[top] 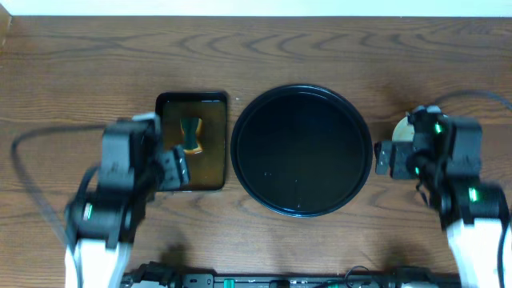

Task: Clean dirty plates on tray and stack at the side

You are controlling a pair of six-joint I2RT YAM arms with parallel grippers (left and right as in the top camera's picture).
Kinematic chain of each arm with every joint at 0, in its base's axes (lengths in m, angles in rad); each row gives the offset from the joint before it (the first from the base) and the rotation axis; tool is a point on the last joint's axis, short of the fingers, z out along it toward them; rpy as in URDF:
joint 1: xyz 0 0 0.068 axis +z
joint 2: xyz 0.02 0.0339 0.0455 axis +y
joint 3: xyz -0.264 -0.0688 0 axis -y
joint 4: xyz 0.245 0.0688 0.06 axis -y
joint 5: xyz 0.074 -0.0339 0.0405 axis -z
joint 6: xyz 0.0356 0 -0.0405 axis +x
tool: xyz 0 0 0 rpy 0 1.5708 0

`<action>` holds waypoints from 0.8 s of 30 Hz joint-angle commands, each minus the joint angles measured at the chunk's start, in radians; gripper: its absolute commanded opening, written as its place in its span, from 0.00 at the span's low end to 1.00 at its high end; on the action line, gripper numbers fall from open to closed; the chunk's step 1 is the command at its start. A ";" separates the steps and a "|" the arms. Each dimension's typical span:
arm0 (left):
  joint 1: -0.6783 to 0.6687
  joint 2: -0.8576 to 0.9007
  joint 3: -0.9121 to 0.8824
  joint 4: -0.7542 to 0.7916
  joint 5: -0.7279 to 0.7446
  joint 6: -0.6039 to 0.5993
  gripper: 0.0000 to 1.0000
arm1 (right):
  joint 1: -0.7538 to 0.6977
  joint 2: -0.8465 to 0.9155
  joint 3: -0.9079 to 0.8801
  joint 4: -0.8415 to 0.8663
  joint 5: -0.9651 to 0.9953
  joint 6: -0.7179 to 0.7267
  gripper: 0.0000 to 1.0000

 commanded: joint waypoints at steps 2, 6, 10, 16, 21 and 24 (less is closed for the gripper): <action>0.004 -0.220 -0.121 0.027 0.006 -0.005 0.79 | 0.015 -0.182 -0.076 0.029 0.015 0.010 0.99; 0.004 -0.320 -0.140 0.023 0.006 -0.005 0.79 | 0.015 -0.261 -0.082 0.024 0.018 0.010 0.99; 0.004 -0.357 -0.140 0.012 0.006 -0.005 0.79 | 0.015 -0.278 -0.081 0.024 0.018 0.010 0.99; 0.004 -0.356 -0.140 -0.015 0.006 -0.005 0.79 | 0.015 -0.275 -0.081 0.024 0.018 0.010 0.99; 0.004 -0.356 -0.140 -0.015 0.006 -0.005 0.79 | 0.015 -0.275 -0.082 0.023 0.018 0.010 0.99; 0.004 -0.356 -0.140 -0.015 0.006 -0.005 0.79 | 0.015 -0.275 -0.082 0.024 0.018 0.010 0.99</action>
